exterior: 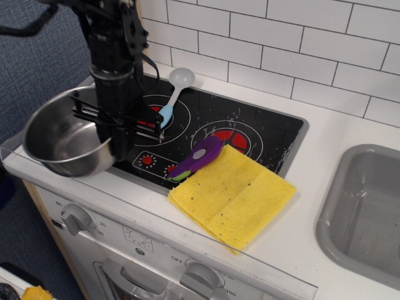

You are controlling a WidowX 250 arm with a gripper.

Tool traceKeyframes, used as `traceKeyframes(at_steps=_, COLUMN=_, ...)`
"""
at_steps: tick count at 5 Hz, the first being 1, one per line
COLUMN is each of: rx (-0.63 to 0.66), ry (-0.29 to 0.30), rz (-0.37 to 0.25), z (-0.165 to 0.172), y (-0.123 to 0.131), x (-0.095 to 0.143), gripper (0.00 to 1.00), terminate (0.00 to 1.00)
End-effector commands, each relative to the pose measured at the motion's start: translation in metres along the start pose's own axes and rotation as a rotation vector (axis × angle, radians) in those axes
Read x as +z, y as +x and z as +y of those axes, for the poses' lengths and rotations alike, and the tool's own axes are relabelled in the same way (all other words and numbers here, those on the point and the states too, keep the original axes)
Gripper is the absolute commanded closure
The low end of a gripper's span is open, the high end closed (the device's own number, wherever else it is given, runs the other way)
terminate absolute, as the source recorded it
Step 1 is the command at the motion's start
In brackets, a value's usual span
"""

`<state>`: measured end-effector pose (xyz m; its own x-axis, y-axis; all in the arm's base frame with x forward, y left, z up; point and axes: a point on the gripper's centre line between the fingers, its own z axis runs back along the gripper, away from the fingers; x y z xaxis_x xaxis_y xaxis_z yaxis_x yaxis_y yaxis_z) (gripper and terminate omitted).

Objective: Move the silver pot onto the back right burner

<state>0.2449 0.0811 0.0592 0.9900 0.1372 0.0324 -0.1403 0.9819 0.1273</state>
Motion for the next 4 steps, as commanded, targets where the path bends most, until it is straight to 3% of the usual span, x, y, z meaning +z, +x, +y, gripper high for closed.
traceKeyframes(at_steps=1, rx=-0.068, ry=-0.001, rz=-0.097, z=-0.059, y=0.042, x=0.045, gripper=1.00, terminate=0.00)
traceKeyframes(at_steps=2, rx=-0.153, ry=-0.001, rz=-0.107, z=-0.107, y=0.072, x=0.055, gripper=1.00, terminate=0.00)
traceKeyframes(at_steps=4, rx=-0.216, ry=-0.043, rz=-0.154, z=-0.152, y=0.099, x=0.079, gripper=1.00, terminate=0.00)
